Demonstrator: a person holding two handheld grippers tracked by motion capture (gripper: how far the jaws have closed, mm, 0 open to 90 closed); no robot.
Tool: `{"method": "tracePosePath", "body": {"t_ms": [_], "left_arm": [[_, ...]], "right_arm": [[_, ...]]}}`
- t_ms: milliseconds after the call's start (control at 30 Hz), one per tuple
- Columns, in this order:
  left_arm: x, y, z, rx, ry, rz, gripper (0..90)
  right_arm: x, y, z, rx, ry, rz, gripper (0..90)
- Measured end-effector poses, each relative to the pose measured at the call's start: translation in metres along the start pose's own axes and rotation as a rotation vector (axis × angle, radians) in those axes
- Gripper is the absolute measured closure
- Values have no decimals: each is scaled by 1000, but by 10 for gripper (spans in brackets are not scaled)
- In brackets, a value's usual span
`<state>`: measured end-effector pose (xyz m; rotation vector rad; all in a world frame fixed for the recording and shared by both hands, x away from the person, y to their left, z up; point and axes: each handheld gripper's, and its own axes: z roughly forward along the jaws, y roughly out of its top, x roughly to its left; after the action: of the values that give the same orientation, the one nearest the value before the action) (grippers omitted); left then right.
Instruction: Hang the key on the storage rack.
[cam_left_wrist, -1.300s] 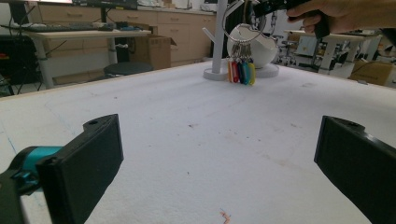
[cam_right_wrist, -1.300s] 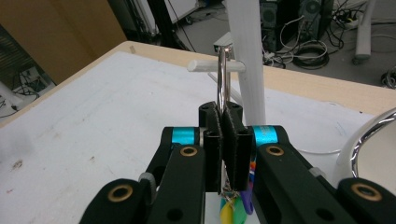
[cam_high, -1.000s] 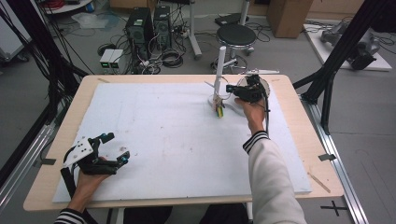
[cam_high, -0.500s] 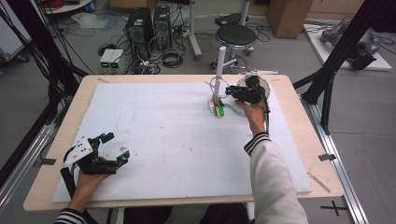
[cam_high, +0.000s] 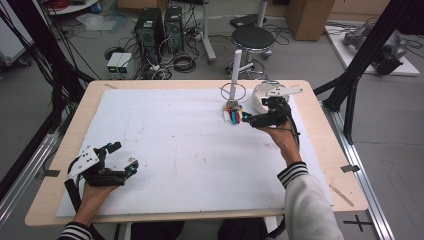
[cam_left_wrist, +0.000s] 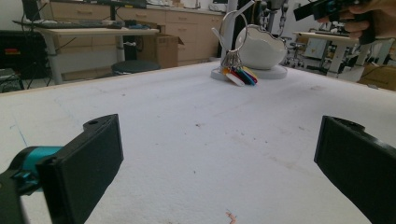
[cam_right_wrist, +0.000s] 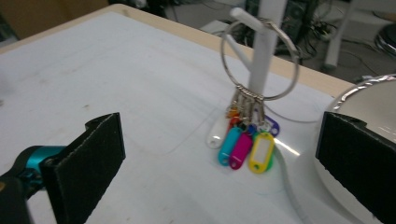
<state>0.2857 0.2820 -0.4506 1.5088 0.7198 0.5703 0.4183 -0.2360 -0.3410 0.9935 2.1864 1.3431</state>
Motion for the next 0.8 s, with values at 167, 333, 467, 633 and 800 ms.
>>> {"method": "tracePosePath", "body": {"t_ms": [167,333,467,633,800], "left_arm": [[0,0,0,-5,13,-6,17],[-1,-1,-2,-23,21,9,17],[-3,-1,-3,-29,24,17,17],[-3,-1,-3,-29,27,19,17],[-4,-1,-3,-28,29,20,17]], "right_arm": [[12,-17,-16,-77,73,-57,8],[14,-42,-30,-163,119,-76,8],[16,-65,-39,-238,129,-46,8],[18,-94,-43,-279,137,-35,9],[21,-119,-46,-283,139,-20,9]]}}
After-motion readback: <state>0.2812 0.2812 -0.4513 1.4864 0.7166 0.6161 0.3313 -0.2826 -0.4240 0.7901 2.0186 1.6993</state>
